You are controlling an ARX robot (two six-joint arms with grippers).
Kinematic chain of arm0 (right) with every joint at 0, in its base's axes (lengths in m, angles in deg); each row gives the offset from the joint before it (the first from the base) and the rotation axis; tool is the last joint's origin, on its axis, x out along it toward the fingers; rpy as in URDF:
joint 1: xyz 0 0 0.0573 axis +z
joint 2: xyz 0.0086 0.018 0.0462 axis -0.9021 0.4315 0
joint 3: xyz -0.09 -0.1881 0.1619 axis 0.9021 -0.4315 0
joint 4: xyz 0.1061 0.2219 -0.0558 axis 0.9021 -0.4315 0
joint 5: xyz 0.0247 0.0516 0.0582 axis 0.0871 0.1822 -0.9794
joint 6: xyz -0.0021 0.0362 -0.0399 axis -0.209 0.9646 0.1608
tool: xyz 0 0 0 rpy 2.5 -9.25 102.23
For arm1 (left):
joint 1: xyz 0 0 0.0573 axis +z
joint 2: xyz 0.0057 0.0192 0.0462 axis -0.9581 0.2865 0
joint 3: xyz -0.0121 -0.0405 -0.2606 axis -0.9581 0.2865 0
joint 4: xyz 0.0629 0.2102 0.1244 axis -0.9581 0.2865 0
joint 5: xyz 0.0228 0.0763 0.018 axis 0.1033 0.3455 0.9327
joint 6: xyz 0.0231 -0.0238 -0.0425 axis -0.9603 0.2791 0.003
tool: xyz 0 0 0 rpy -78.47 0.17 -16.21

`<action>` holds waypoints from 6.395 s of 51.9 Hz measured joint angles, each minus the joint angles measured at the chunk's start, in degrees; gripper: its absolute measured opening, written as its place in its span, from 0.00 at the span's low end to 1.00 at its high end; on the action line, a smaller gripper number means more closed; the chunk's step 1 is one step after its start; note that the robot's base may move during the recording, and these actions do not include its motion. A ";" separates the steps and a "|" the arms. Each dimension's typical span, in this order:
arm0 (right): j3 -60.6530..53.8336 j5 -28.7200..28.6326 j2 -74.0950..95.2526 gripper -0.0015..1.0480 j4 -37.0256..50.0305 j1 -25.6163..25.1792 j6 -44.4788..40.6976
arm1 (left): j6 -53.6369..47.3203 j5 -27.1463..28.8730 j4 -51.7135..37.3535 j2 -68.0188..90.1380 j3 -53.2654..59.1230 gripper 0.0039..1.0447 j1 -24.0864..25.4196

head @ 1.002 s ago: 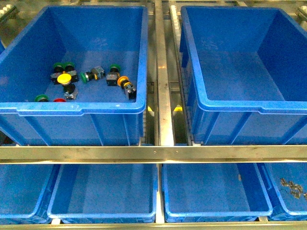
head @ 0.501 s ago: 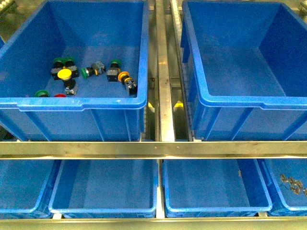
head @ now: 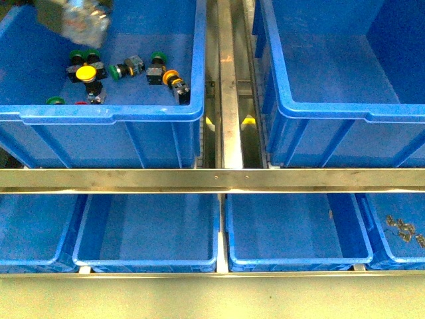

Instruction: Pick red and yellow buttons and place in box

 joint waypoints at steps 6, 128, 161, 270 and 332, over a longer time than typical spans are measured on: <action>0.00 0.02 0.00 0.93 0.00 0.00 0.00 | 3.72 0.90 -4.33 4.52 -2.97 0.33 -3.91; 20.79 -12.55 83.12 0.93 68.28 3.52 82.47 | 13.94 2.14 -12.09 18.75 -13.79 0.33 -18.88; 21.24 -11.74 86.42 0.93 79.91 10.14 91.17 | 15.26 -1.55 -13.60 18.75 -13.77 0.33 -16.50; 28.57 -16.61 95.69 0.93 79.17 21.09 85.29 | 15.37 -2.64 -15.82 25.46 -18.05 0.33 -15.23; 28.55 -16.61 94.16 0.93 78.86 20.22 84.17 | 15.63 -1.49 -15.47 27.23 -18.21 0.33 -17.75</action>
